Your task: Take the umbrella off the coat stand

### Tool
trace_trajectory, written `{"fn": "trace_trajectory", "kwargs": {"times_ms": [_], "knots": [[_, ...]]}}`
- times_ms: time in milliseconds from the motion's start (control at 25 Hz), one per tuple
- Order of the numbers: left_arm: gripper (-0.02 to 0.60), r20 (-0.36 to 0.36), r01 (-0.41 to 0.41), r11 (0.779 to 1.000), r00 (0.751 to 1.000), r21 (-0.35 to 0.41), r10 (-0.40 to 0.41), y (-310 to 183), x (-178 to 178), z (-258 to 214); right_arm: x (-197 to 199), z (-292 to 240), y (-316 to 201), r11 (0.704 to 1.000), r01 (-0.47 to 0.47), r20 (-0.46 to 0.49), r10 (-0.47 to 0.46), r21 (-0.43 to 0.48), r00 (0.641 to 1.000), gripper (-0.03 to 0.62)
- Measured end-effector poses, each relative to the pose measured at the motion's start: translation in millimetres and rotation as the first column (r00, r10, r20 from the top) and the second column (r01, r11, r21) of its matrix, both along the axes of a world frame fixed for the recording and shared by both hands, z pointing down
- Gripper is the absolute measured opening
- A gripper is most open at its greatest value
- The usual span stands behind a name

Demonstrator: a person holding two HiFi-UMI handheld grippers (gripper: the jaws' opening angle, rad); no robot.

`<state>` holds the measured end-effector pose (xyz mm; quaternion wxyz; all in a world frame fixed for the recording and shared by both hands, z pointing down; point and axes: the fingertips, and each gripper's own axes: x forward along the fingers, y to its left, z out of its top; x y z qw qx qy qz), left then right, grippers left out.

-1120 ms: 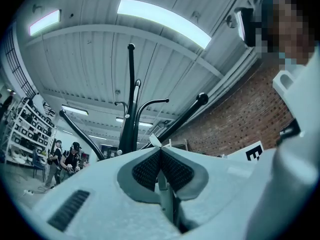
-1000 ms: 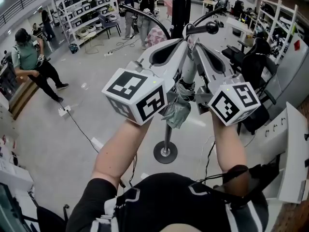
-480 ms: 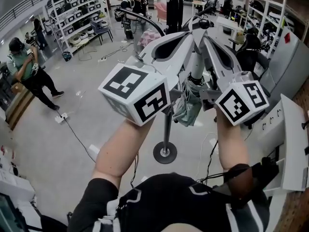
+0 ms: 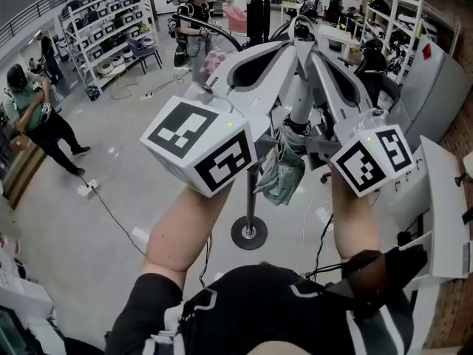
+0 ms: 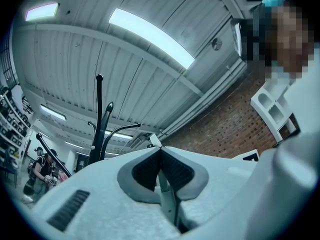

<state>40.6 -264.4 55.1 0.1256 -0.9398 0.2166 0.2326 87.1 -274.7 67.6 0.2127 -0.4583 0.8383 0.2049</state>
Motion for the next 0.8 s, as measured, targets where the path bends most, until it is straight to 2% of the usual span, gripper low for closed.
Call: {"fn": "trace_trajectory", "kwargs": {"times_ms": [280, 640, 800], "knots": [[0.012, 0.001, -0.041, 0.999, 0.999, -0.023, 0.041, 19, -12, 16, -12, 16, 20, 1.0, -0.017, -0.009, 0.016, -0.022, 1.0, 0.008], [0.012, 0.004, -0.095, 0.994, 0.995, -0.056, 0.096, 38, -25, 52, -18, 47, 40, 0.993, -0.093, -0.033, 0.09, -0.078, 0.995, 0.008], [0.012, 0.009, -0.103, 0.991, 0.994, -0.082, 0.104, 40, -27, 65, -24, 62, 41, 0.989, -0.097, -0.048, 0.092, -0.114, 0.995, 0.008]]}}
